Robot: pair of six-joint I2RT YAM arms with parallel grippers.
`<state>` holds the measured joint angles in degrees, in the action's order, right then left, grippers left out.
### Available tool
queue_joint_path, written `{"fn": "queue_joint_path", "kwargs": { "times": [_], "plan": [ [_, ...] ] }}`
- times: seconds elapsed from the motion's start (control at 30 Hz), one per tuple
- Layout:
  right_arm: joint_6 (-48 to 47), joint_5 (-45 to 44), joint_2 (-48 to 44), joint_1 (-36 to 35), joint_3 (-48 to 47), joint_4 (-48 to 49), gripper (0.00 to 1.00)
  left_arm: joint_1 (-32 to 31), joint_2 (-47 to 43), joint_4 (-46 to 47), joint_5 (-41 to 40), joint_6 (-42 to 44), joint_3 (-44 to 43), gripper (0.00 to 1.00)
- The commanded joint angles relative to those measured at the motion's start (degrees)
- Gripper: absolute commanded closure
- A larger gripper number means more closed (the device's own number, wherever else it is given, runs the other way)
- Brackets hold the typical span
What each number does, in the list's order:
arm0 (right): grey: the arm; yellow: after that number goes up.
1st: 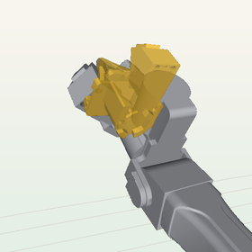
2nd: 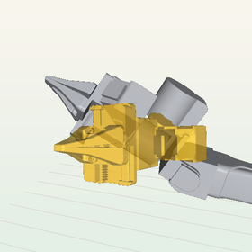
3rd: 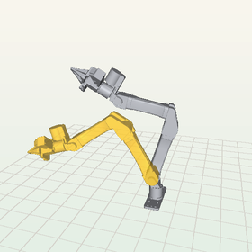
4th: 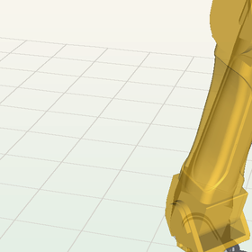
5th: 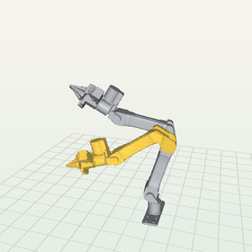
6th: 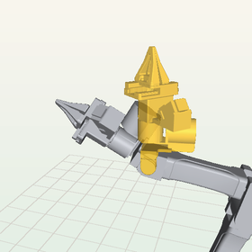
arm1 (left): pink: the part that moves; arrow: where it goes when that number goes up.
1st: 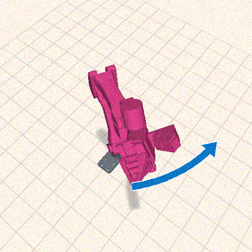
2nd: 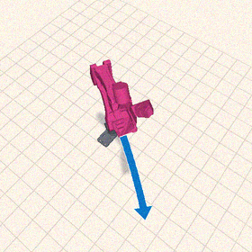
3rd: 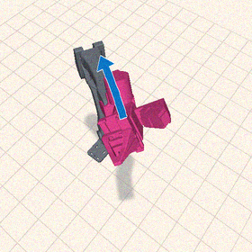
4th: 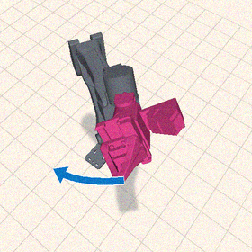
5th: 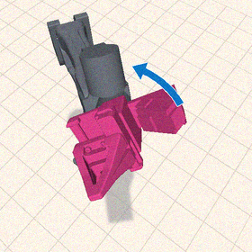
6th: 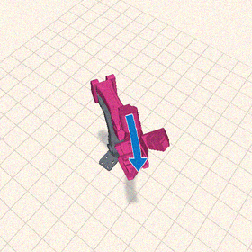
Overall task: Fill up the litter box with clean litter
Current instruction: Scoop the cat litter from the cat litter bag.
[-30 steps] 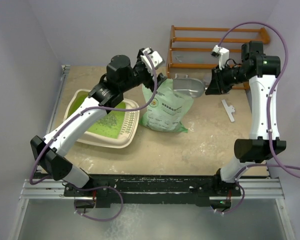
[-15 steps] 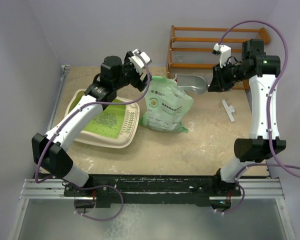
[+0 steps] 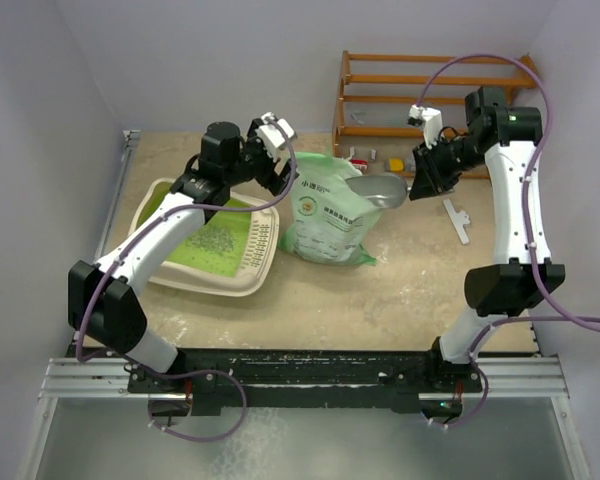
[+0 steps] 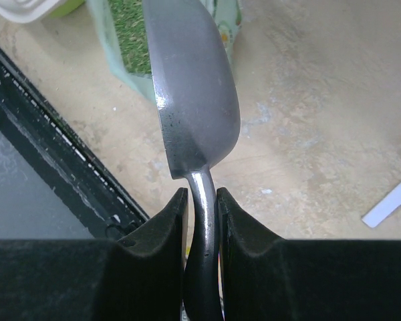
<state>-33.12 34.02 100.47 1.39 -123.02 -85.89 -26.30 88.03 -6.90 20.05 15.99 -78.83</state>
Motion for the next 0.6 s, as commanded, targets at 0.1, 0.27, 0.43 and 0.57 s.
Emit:
{"fn": "queue_joint_path", "kwargs": {
  "times": [0.1, 0.27, 0.43, 0.57],
  "plan": [
    [-1.53, 2.31, -3.47, -7.27, 4.89, -3.13, 1.00, 2.48, 2.47, 6.57, 15.69, -1.66, 0.21, 0.20],
    [-1.53, 2.31, -1.26, -8.77, 3.92, -3.13, 1.00, 2.75, 6.04, 9.00, 24.64, -4.16, -0.76, 0.23],
    [-1.53, 2.31, 0.99, -8.77, 0.93, -3.14, 1.00, 2.74, 8.01, 3.82, 29.51, -3.00, -3.25, 0.39],
    [2.48, -8.07, 2.86, -8.78, -2.37, -3.51, 1.00, 2.74, 3.76, -1.89, 27.24, 1.78, -1.69, 0.61]
  ]
}}
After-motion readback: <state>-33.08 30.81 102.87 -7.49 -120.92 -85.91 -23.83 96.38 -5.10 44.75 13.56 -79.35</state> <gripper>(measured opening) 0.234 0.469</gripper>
